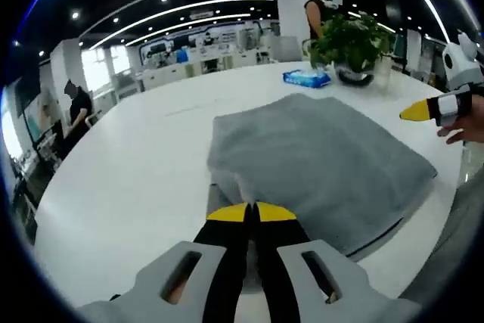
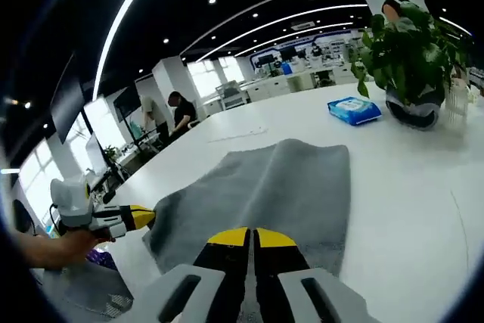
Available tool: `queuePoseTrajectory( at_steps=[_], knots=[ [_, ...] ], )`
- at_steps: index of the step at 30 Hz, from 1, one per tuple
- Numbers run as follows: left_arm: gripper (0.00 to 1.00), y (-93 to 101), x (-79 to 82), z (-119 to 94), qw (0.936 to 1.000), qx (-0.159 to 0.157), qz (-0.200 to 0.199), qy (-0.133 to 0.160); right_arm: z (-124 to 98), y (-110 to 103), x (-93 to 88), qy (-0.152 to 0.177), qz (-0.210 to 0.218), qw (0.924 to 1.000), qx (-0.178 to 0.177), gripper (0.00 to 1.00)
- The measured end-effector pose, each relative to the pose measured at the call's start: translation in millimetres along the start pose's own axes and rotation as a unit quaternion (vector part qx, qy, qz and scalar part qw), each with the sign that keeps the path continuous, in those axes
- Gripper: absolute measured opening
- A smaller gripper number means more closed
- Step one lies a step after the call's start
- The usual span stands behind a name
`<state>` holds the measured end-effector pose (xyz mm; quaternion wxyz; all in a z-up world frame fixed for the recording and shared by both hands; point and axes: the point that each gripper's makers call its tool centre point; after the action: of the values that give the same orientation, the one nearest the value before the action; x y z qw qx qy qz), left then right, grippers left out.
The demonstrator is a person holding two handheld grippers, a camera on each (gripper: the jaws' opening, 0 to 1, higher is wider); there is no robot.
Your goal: Open the folded towel by lifting each exposed corner and separating the folded layers until the towel lies flat within the target outline without major curled edges
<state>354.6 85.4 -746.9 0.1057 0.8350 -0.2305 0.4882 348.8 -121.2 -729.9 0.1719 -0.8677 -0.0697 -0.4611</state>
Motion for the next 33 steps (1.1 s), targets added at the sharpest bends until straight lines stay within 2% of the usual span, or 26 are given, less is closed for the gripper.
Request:
queuePoseTrajectory(
  at_steps=[7, 12, 15, 19, 21, 26, 29, 33],
  knots=[
    [0.02, 27.1, 13.4, 6, 0.998, -0.056, 0.014, 0.026, 1, -9, -4.4, -0.011, 0.001, 0.9998, 0.018, 0.0],
    [0.02, 38.3, 15.4, 10, 0.9963, -0.078, 0.023, 0.028, 0, -17, -6.2, -0.015, 0.008, 0.9992, 0.037, 0.04],
    [0.02, 52.2, 19.2, 11, 0.9935, -0.104, 0.032, 0.036, 0, -27, -5.6, -0.012, 0.006, 0.9984, 0.056, 0.05],
    [0.02, 79.1, 23.6, 14, 0.9853, -0.147, 0.078, 0.039, -1, -37, -6.9, -0.012, 0.0, 0.9973, 0.073, 0.07],
    [0.02, 88.6, 23.1, 14, 0.9826, -0.161, 0.086, 0.037, -1, -41, -7.0, -0.012, -0.001, 0.9968, 0.079, 0.08],
    [0.02, 116.2, 24.6, 12, 0.9707, -0.208, 0.113, 0.043, -1, -46, -10.4, -0.02, 0.002, 0.9959, 0.088, 0.09],
    [0.02, 126.7, 25.5, 12, 0.9654, -0.224, 0.124, 0.047, -1, -49, -11.6, -0.024, 0.011, 0.9951, 0.095, 0.11],
    [0.02, 130.5, 26.1, 11, 0.963, -0.233, 0.127, 0.049, -1, -53, -16.5, -0.041, 0.033, 0.9929, 0.107, 0.15]
  ],
)
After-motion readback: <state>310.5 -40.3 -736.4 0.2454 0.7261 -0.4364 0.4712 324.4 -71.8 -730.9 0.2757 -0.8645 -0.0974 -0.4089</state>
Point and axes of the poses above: the point that each gripper's makers call its tool centre point, and the gripper's own axes: z roughly forward along the fingers, y roughly to its right, x roughly out of its top, and after that the axes turned 11 degrees about -x, right-handed
